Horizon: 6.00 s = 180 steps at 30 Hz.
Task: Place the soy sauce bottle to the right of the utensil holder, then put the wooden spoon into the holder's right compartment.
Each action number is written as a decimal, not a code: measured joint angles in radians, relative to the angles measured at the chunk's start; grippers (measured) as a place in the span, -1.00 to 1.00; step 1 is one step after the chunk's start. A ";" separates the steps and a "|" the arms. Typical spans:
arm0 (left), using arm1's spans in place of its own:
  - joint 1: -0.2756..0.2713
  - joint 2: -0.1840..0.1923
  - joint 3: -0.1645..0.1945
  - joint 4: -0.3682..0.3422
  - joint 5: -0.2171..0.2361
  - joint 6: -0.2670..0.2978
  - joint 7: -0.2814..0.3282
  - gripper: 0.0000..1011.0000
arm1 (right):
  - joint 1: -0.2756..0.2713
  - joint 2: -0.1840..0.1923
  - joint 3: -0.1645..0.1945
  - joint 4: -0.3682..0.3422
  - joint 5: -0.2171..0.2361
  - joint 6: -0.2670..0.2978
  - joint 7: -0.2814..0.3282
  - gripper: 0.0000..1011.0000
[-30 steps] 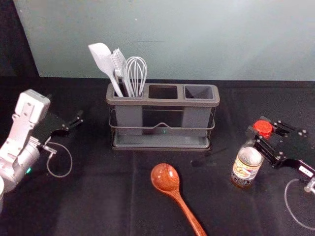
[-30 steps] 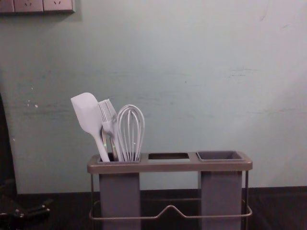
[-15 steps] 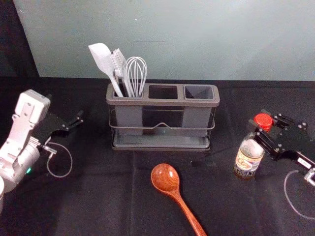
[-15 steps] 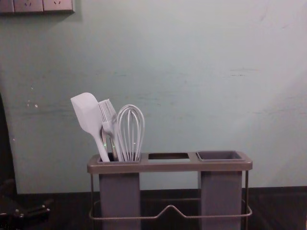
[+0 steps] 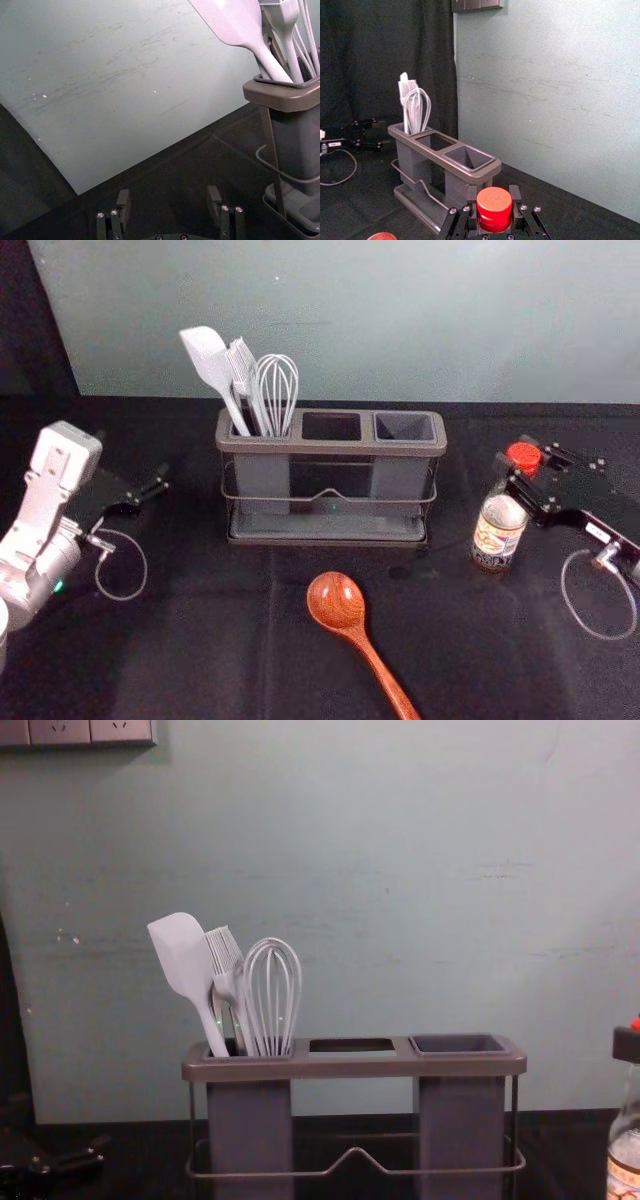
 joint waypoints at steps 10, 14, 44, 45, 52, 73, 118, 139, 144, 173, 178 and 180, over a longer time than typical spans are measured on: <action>0.000 0.000 0.000 0.000 0.000 0.000 0.000 0.99 | 0.071 -0.021 -0.030 0.060 -0.012 0.011 0.006 -0.25; 0.000 0.000 0.000 0.000 0.000 0.000 0.000 0.99 | 0.100 -0.033 -0.044 0.087 -0.015 0.012 0.008 -0.25; 0.000 0.000 0.000 0.000 0.000 0.000 0.000 0.99 | 0.207 -0.108 -0.095 0.217 -0.029 0.003 0.005 -0.25; 0.000 0.000 0.000 0.000 0.000 0.000 0.000 0.99 | 0.209 -0.111 -0.096 0.220 -0.029 0.002 0.004 -0.25; 0.000 0.000 0.000 0.000 0.000 0.000 0.000 0.99 | 0.216 -0.123 -0.099 0.233 -0.033 -0.007 0.001 -0.25; 0.000 0.000 0.000 0.000 0.000 0.000 0.000 0.99 | 0.232 -0.146 -0.100 0.267 -0.041 -0.020 -0.005 -0.22; 0.000 0.000 0.000 0.000 0.000 0.000 0.000 0.99 | -0.044 -0.007 -0.059 -0.121 -0.062 0.050 -0.036 0.98; 0.000 0.000 0.000 0.000 0.000 0.000 0.000 0.99 | -0.156 -0.098 -0.193 -0.247 -0.342 0.273 -0.266 0.98; 0.000 0.000 0.000 0.000 0.000 0.000 0.000 0.99 | -0.153 -0.124 -0.203 -0.234 -0.347 0.306 -0.255 0.98; 0.000 0.000 0.000 0.000 0.000 0.000 0.000 0.99 | -0.157 -0.132 -0.188 -0.228 -0.339 0.307 -0.234 0.98; 0.000 0.000 0.000 0.000 0.000 0.000 0.000 0.99 | -0.150 -0.136 -0.190 -0.239 -0.347 0.381 -0.215 0.98; 0.000 0.000 0.000 0.000 0.000 0.000 0.000 0.99 | -0.142 -0.141 -0.198 -0.252 -0.356 0.439 -0.212 0.98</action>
